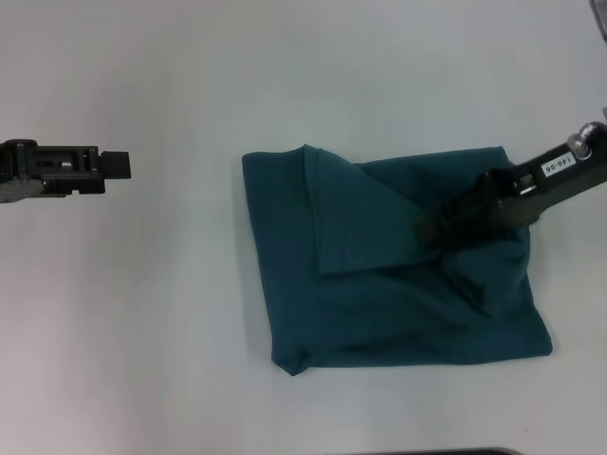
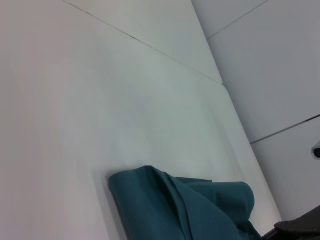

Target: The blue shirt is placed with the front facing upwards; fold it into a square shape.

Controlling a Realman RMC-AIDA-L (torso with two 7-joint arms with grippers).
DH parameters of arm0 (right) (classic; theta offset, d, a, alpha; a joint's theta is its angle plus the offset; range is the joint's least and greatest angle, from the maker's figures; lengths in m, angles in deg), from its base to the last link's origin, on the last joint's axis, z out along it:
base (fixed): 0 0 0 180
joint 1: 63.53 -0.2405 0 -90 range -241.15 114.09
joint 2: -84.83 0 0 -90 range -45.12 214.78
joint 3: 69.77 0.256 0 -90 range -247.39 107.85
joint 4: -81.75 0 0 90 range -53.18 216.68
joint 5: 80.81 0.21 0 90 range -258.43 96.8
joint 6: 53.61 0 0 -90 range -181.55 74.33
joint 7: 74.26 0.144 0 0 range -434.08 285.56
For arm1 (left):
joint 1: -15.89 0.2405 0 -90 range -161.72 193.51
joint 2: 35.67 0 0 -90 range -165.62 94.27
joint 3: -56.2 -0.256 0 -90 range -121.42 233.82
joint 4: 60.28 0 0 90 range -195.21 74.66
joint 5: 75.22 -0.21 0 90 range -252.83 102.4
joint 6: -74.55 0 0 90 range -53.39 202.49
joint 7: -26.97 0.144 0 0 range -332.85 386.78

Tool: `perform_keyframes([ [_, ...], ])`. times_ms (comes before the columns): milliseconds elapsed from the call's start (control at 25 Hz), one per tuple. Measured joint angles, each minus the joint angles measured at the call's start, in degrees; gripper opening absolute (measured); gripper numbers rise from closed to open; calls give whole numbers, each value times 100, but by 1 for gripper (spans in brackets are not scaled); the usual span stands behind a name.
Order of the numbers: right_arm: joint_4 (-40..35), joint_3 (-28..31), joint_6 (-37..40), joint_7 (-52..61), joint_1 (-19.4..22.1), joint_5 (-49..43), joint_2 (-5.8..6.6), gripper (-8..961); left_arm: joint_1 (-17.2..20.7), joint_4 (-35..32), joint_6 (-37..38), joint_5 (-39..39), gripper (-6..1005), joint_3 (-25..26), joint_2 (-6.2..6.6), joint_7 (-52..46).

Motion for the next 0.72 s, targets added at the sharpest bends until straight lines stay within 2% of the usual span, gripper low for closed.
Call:
perform_keyframes([
  [240, -19, -162, 154, 46, 48, -321, 11, 461, -9, -21, -5, 5, 734, -2, -1, 10],
  [520, -573, -131, 707, 58, 261, -737, 95, 461, -15, -41, -29, 5, 734, 37, 8, 55],
  [600, -782, -88, 827, 82, 326, -743, 154, 461, -17, -42, -31, 5, 734, 40, 9, 59],
  [720, -875, -47, 889, 128, 399, -765, 310, 461, -26, -43, -23, 5, 734, 44, 14, 61],
])
